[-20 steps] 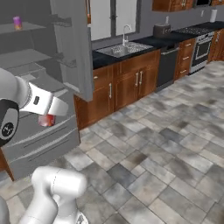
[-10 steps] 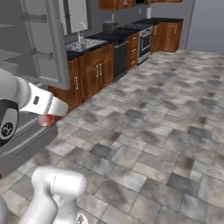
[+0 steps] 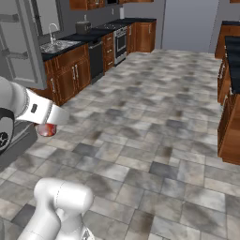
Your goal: Open the fridge, grab two sodas, and place both sodas inside the bowl with ice on the dining counter.
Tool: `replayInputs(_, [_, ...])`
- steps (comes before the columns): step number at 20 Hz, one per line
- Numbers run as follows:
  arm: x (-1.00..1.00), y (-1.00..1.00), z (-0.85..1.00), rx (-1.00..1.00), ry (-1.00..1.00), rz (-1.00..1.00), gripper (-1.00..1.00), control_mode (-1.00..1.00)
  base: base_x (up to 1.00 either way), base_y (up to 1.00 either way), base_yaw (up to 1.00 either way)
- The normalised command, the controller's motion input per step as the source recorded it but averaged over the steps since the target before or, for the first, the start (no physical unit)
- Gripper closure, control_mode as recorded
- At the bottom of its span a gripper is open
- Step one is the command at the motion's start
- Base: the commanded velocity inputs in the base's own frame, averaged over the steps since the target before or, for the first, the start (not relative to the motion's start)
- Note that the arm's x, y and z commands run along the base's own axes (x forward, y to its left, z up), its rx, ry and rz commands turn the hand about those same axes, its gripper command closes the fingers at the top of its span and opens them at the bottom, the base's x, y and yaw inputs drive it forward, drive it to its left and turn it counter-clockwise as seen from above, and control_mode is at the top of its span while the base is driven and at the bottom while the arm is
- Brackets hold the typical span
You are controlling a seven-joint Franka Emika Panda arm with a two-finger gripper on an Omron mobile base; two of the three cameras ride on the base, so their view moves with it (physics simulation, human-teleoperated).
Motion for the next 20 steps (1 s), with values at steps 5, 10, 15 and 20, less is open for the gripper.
replayInputs(5, [0.00,0.00,0.00,0.00,0.00,0.00,1.00,1.00,0.03,-1.00,-0.04])
replayInputs(10, [0.00,0.00,0.00,0.00,0.00,0.00,1.00,1.00,0.29,-1.00,0.00])
replayInputs(15, [0.00,0.00,0.00,0.00,0.00,0.00,1.00,1.00,0.56,-1.00,0.00])
replayInputs(20, [0.00,0.00,0.00,0.00,0.00,0.00,1.00,1.00,0.72,-1.00,0.01])
